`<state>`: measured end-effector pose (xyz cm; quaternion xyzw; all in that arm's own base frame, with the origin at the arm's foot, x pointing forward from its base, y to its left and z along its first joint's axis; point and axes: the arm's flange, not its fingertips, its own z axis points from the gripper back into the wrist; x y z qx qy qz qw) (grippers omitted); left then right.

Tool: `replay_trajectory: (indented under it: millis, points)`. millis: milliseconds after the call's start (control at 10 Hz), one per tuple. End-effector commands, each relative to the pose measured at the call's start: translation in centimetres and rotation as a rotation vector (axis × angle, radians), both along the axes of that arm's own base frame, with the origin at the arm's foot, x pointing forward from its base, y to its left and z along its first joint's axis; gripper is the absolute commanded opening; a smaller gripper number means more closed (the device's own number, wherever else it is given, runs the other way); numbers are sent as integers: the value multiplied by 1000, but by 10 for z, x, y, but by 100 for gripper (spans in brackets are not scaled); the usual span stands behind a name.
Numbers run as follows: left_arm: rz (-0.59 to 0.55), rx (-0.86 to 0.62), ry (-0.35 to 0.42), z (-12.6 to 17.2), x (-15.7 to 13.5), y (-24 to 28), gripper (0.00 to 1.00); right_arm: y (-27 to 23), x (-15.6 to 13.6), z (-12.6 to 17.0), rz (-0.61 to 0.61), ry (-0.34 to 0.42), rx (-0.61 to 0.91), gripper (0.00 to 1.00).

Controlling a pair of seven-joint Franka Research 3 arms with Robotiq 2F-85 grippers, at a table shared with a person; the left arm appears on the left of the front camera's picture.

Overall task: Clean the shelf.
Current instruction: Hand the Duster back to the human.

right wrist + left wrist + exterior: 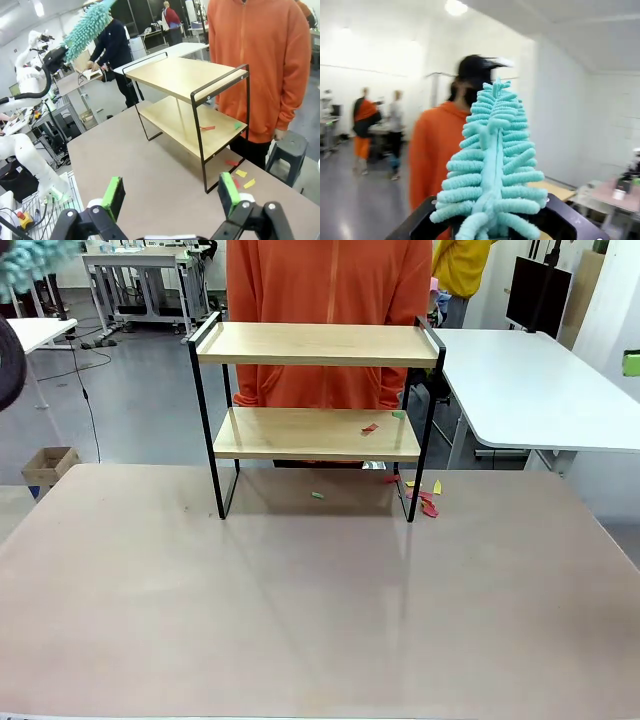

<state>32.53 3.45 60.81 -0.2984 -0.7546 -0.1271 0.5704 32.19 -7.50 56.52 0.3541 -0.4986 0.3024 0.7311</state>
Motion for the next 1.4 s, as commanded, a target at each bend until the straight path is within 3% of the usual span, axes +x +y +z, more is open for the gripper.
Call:
replay_trajectory:
  millis: [0, 200, 600, 1000, 1200, 1300]
  points:
    - [187, -22, 95, -49, -23, -15, 18, 0, 3, 3, 0, -18, 14, 100]
    - [324, -10, 182, -84, -6, 2, 18, 0, 3, 3, 0, -18, 14, 100]
    - [446, 46, 341, -183, 14, 2, 18, 0, 3, 3, 0, -18, 14, 100]
    - [472, 93, 379, -231, 2, -12, 18, 0, 3, 3, 0, -18, 14, 100]
    - [514, 66, 361, -240, 7, -13, 18, 0, 3, 3, 0, -18, 14, 100]
    - [455, 88, 433, -158, 48, 38, 18, 0, 3, 3, 0, -18, 14, 100]
